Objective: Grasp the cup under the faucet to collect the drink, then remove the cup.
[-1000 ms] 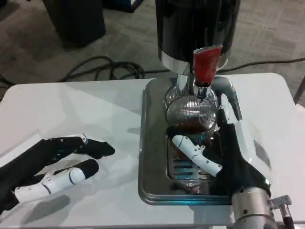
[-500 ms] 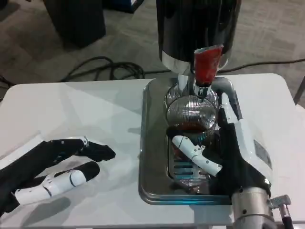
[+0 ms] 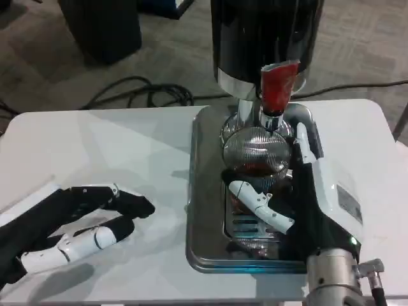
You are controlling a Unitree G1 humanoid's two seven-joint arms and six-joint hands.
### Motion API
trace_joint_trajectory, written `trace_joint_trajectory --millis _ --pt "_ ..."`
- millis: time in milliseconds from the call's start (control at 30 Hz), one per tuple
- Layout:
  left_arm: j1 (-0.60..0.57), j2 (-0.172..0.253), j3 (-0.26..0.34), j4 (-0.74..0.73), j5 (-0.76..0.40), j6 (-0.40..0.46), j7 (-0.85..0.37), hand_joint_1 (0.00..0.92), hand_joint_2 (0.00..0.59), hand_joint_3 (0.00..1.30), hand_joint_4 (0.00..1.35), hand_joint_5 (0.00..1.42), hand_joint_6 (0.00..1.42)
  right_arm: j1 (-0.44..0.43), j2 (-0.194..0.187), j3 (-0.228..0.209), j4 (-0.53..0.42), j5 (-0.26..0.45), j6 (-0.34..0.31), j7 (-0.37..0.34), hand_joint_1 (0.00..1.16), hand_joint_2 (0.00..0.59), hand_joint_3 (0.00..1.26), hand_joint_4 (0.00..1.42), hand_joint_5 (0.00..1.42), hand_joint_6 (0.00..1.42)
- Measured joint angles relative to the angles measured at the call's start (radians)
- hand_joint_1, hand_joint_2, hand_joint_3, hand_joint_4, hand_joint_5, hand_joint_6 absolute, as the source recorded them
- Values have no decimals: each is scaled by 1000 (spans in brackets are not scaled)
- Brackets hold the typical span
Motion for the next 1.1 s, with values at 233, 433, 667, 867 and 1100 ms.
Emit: trace_joint_trajectory --millis 233,433,667,867,1100 --pt "0 2 0 0 0 0 0 149 198 469 384 336 210 0 4 8 1 -42 20 -4 666 275 0 241 388 515" --pt "-1 4 -2 0 0 1 0 145 198 469 387 336 211 9 8 13 1 -75 30 -17 691 271 65 344 483 667" --pt "-14 6 -6 0 0 2 0 137 202 469 388 337 211 13 16 14 11 -103 40 -44 695 271 190 513 677 975" --pt "-19 6 -10 0 0 2 0 134 202 469 388 337 211 29 19 17 16 -104 39 -75 690 268 299 639 837 1209" --pt "-20 6 -10 0 0 2 0 127 196 465 375 337 211 54 18 18 17 -102 6 -113 710 250 455 780 1030 1375"
